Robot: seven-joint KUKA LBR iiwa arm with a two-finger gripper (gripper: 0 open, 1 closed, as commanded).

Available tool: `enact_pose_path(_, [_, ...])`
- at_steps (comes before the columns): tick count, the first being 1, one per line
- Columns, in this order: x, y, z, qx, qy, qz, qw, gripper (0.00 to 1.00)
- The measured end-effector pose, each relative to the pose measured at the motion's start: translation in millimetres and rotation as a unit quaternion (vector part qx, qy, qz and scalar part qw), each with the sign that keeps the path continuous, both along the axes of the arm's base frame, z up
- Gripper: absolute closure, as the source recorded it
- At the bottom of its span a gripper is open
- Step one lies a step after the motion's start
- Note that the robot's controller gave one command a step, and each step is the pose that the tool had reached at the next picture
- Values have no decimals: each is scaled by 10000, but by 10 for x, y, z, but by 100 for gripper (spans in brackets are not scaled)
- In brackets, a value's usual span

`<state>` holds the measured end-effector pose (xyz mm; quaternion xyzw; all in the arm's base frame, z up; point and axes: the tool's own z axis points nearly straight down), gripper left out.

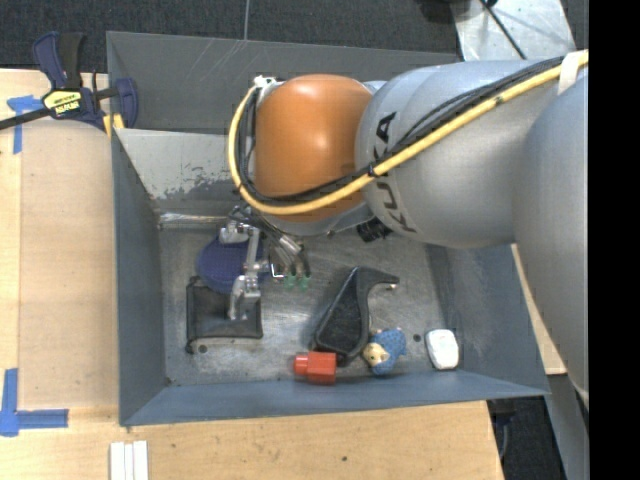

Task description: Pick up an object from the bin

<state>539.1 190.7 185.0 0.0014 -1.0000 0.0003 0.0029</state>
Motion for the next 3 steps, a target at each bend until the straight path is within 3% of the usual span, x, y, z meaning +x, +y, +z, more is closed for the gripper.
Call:
enact_pose_path(1, [51, -56, -1010, 44, -109, -1348, 9908, 0])
enact_pose_path(2, [113, -72, -951, 68, -212, -1370, 9903, 100])
enact_pose_path(3, [98, 113, 308, 27, -77, -1197, 9928, 100])
